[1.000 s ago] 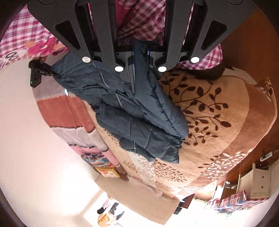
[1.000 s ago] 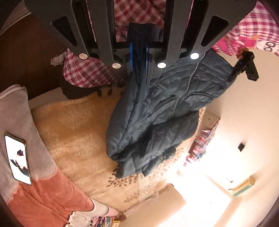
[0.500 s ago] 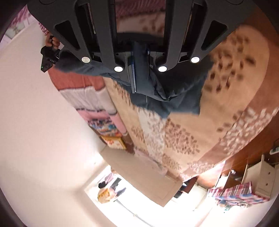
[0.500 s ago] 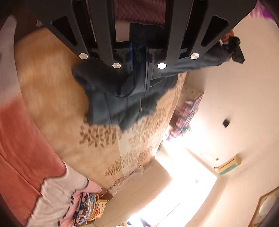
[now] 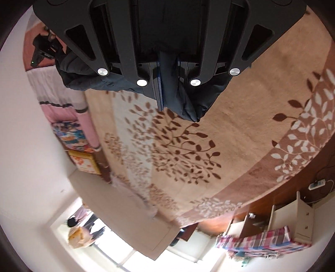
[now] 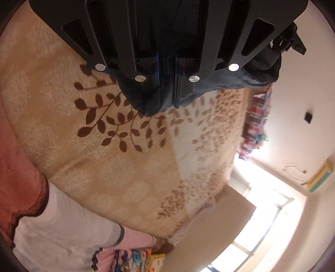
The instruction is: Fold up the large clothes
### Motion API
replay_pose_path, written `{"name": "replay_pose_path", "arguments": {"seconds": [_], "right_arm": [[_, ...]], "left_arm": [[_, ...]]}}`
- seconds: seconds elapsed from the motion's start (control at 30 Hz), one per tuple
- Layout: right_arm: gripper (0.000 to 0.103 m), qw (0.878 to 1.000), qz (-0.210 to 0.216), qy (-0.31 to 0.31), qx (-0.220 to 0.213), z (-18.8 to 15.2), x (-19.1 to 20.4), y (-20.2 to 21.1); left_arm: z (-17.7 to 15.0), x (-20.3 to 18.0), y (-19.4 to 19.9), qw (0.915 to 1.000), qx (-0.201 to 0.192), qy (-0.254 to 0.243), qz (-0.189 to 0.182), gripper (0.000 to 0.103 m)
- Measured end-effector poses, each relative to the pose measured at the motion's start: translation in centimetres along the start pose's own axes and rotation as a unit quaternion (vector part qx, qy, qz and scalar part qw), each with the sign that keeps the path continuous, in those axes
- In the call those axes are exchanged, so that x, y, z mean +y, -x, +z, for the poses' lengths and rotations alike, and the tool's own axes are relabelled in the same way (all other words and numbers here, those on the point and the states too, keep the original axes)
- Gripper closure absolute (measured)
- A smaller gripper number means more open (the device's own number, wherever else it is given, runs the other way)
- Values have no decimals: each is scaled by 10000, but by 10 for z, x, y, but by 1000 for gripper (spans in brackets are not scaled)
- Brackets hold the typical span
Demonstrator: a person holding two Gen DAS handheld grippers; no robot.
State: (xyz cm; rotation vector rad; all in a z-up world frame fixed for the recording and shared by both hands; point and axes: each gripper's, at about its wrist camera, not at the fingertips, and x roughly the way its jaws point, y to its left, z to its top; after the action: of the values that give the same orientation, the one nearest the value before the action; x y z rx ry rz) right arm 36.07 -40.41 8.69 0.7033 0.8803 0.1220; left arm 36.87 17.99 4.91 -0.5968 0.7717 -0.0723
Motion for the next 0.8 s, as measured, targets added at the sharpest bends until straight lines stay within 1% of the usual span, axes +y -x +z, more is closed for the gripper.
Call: {"name": "replay_pose_path", "arguments": {"seconds": [0.07, 0.1, 0.2, 0.3, 0.37, 0.4, 0.43, 0.47, 0.5, 0.53, 0.57, 0.6, 0.63, 0.67, 0.7, 0.77, 0.8], "right_arm": [[92, 9998, -128, -95, 90, 7, -11, -32], [92, 9997, -188, -115, 125, 9, -17, -45], [92, 9990, -365, -136, 232, 10, -27, -75], [91, 9968, -635, -208, 444, 6, -37, -102], [86, 9968, -542, -344, 481, 3, -42, -106], [83, 9969, -444, -419, 490, 3, -44, -104], [76, 9970, -367, -477, 497, 4, -44, -102], [72, 9968, -234, -556, 518, 6, -45, -98], [63, 9963, -77, -658, 547, 8, -45, -95], [48, 9946, 204, -844, 563, 12, -47, -88], [41, 9935, 338, -937, 551, 14, -45, -84], [29, 9922, 476, -1038, 500, 16, -44, -79], [20, 9914, 570, -1119, 371, 17, -41, -70], [19, 9921, 546, -1110, 232, 18, -38, -62], [19, 9940, 417, -1009, 29, 20, -32, -52], [19, 9967, 254, -754, -137, 20, -20, -40], [20, 9981, 138, -565, -199, 18, -12, -34]], "left_arm": [[1, 5, -31, 9999, 74, -1, 113, 93], [0, 8, -40, 9998, 97, -7, 155, 93], [-7, 22, -76, 9989, 285, 118, 361, 90], [-12, 33, -94, 9970, 502, 389, 443, 88], [-11, 39, -98, 9949, 672, 635, 395, 83], [-8, 40, -95, 9945, 683, 726, 312, 82], [-6, 39, -94, 9944, 666, 791, 222, 77], [-4, 39, -90, 9942, 644, 855, 108, 67], [2, 36, -82, 9939, 568, 937, -79, 61], [4, 33, -74, 9941, 454, 969, -173, 52], [8, 30, -66, 9944, 315, 978, -244, 43], [11, 25, -53, 9954, 58, 917, -281, 39], [14, 20, -44, 9962, -93, 825, -274, 36], [17, 15, -36, 9970, -148, 719, -236, 36], [17, 11, -28, 9978, -144, 606, -222, 36], [14, 5, -14, 9990, -132, 377, -211, 36], [6, -1, -4, 9997, -120, 121, -173, 36]]}}
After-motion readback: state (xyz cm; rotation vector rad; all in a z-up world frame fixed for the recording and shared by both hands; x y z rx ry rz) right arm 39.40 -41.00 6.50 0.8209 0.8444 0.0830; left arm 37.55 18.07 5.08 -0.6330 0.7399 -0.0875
